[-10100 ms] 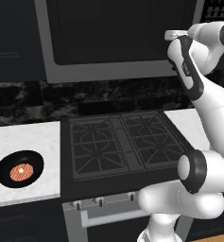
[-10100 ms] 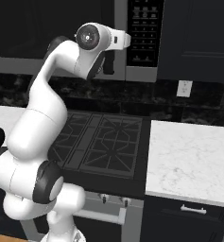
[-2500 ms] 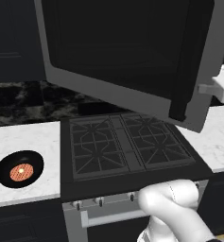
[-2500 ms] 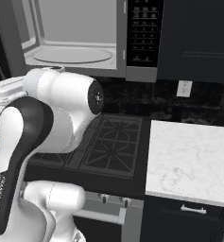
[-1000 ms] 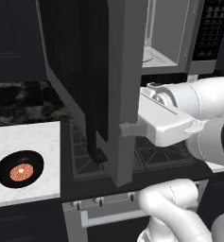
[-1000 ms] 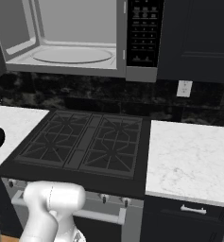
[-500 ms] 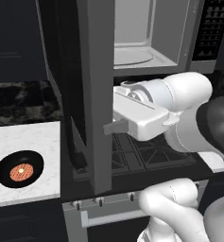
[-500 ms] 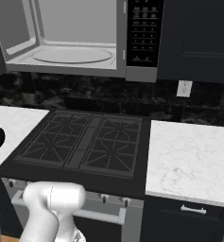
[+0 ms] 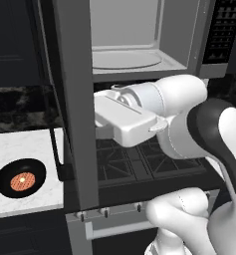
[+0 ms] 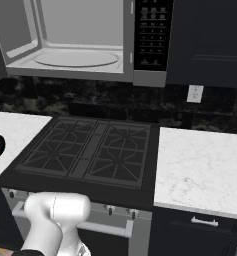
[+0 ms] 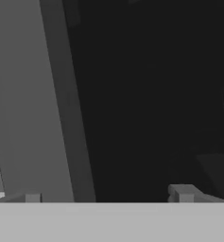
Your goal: Open the microwave, place the bowl with waffle inside the microwave, then close the microwave door and turn it on.
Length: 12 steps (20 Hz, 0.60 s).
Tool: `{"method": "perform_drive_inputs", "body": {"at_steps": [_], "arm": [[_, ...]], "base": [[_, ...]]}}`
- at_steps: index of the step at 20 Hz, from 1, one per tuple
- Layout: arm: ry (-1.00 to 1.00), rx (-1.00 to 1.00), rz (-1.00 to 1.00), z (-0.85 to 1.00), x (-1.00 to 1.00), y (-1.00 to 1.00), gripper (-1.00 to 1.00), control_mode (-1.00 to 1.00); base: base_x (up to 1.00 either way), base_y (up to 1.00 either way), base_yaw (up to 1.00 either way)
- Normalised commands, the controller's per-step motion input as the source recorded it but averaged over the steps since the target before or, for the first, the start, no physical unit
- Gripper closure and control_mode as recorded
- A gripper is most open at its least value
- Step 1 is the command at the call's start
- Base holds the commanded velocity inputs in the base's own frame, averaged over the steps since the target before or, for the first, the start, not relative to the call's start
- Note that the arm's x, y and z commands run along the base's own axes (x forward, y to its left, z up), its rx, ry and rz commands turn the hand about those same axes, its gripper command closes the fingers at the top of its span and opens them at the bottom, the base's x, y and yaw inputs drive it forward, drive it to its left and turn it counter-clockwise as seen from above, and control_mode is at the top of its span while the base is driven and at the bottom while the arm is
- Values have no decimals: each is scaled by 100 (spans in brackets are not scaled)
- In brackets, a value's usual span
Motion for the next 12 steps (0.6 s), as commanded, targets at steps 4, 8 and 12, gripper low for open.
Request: {"method": "perform_drive_inputs", "body": {"at_steps": [4, 8, 12], "arm": [[-5, 0, -1, 0, 1, 7, -100, -100], [-12, 0, -10, 17, -18, -49, -100, -100], [-3, 0, -19, 25, -28, -100, -100, -100]], "base": [[0, 0, 0], [0, 0, 0], [0, 0, 0]]}}
